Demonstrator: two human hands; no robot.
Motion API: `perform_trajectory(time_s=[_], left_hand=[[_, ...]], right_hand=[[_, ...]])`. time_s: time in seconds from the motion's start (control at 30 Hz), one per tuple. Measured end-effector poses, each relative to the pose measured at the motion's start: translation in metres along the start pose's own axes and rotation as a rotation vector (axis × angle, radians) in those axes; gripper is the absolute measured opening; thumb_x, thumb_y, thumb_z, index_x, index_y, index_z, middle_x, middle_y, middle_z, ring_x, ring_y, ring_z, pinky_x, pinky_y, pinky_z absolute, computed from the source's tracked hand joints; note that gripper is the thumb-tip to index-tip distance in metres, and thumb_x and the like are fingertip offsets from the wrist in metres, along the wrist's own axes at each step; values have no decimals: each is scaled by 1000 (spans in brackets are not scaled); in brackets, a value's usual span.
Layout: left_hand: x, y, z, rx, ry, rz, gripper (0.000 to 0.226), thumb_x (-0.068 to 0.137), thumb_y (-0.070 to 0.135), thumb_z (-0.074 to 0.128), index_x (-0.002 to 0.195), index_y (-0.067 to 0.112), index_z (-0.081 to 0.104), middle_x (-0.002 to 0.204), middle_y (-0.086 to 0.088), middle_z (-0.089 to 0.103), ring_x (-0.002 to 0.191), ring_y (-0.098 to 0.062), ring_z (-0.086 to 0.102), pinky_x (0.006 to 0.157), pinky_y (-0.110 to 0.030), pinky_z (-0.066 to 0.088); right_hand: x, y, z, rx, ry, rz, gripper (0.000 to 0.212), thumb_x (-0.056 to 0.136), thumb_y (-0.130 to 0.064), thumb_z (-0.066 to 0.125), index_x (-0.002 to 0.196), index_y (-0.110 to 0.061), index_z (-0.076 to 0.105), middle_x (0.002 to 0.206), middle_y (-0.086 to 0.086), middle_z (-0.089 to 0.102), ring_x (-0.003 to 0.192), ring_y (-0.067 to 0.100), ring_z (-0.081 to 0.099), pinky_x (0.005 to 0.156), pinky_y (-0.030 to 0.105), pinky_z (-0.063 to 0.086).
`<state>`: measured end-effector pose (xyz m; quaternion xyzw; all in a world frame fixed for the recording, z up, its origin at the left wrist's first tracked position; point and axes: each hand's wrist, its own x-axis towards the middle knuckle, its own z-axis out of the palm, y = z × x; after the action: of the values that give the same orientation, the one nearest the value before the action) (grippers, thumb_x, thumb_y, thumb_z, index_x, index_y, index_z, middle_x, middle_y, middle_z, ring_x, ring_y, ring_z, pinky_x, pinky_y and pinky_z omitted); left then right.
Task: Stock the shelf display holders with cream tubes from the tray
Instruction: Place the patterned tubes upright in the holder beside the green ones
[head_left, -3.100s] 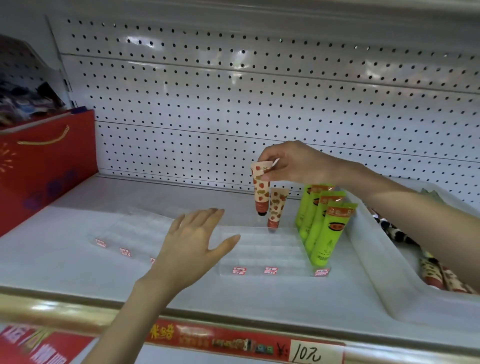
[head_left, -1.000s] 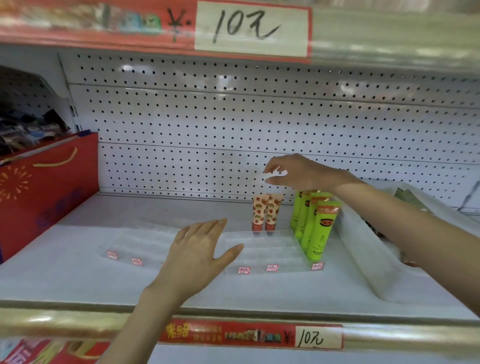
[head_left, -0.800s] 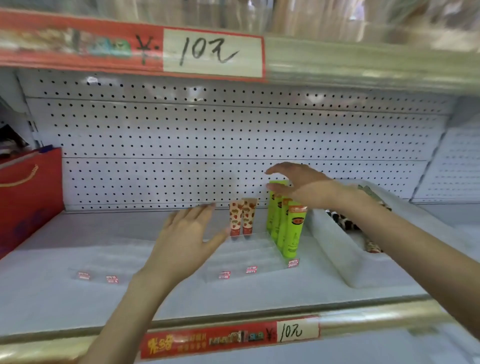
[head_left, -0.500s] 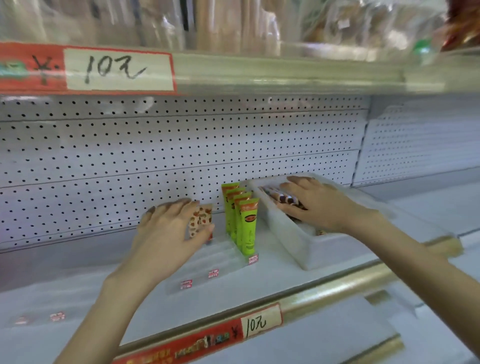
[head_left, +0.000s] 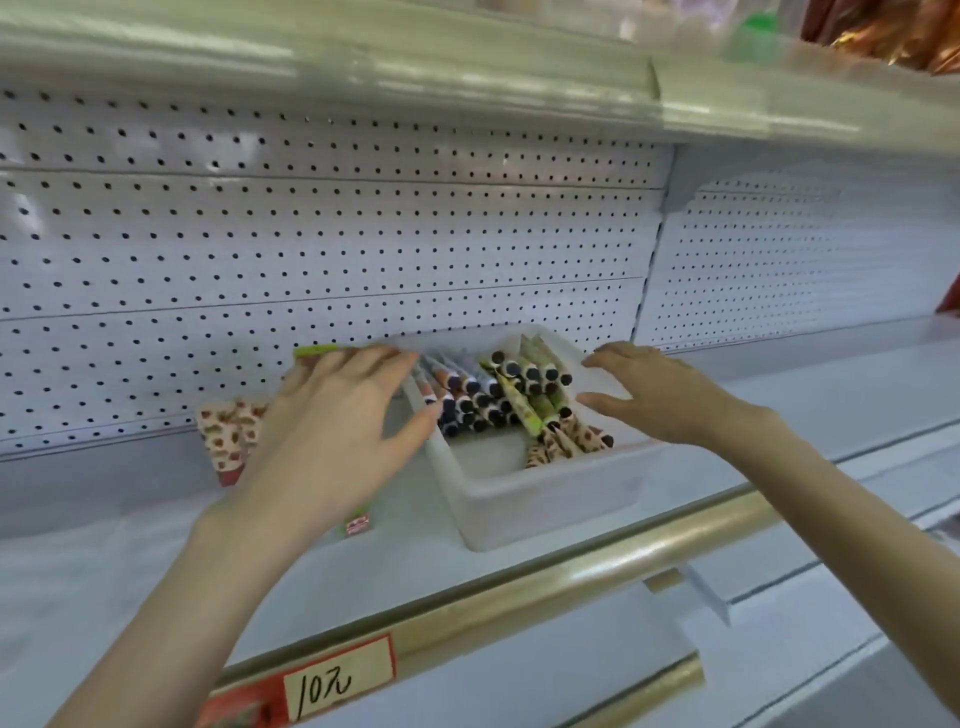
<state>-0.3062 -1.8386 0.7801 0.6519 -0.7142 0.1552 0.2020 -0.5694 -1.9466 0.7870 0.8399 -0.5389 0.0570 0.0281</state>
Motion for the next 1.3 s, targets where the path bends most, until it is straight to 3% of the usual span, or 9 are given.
perform_trajectory(time_s=[0.13,0.3,0.5,0.63,0.8,0.93,1.17,1.23,1.3], left_hand=[[26,37,23,-18,-72,-39,81,73,66,11,134,27,46,139,6,48,124,-21,44,98,-35,35],[49,66,53,-44,-150,-123,54,91,57,32,135,29,44,139,7,48,124,-22,45,97,-34,36],[58,77,66,-61,-193,-187,47,94,49,39,137,30,43,139,5,48,125,-20,45,93,-34,38],[60,76,71,-89,-200,-190,44,94,49,37,133,32,45,133,7,53,121,-16,46,89,-33,40],[63,70,77,-137,-202,-189,41,94,48,39,132,33,47,129,9,55,118,-14,48,87,-32,39],[63,70,78,-267,-206,-185,40,94,48,41,130,34,49,132,11,53,113,-13,53,87,-31,41],[65,64,79,-445,-173,-170,37,92,45,46,127,33,54,127,17,56,117,-3,50,97,-33,43],[66,62,80,-529,-151,-180,37,92,41,50,128,32,53,125,19,57,115,1,50,99,-27,40],[68,61,82,-606,-143,-193,37,92,37,52,128,30,52,121,20,58,112,3,51,97,-21,38]], right_hand=[[29,31,8,72,-76,-94,48,94,-45,47,136,-23,41,141,-2,39,125,18,41,100,38,39],[67,35,20,163,-185,-216,31,93,-27,55,119,-11,54,118,5,56,102,19,52,80,28,42],[101,11,54,-140,-327,-189,20,91,-18,51,75,-10,42,78,4,43,68,19,45,51,28,34],[105,18,63,-224,-330,-111,17,93,-26,54,91,-11,47,77,1,42,63,14,42,49,26,34],[101,31,62,-141,-389,-74,27,93,-20,56,73,-7,44,77,4,43,59,16,49,52,26,44],[97,34,63,57,-514,-28,22,90,-18,59,102,-1,52,104,15,58,80,26,68,71,36,59],[95,33,62,353,-472,-60,30,86,-13,65,109,-10,45,96,3,47,71,18,61,50,22,53],[94,36,51,461,-418,-112,18,86,-15,65,94,-13,50,109,6,48,79,22,65,60,27,57],[93,37,34,558,-362,-137,20,86,-18,66,100,-11,54,109,5,52,87,20,65,73,30,58]])
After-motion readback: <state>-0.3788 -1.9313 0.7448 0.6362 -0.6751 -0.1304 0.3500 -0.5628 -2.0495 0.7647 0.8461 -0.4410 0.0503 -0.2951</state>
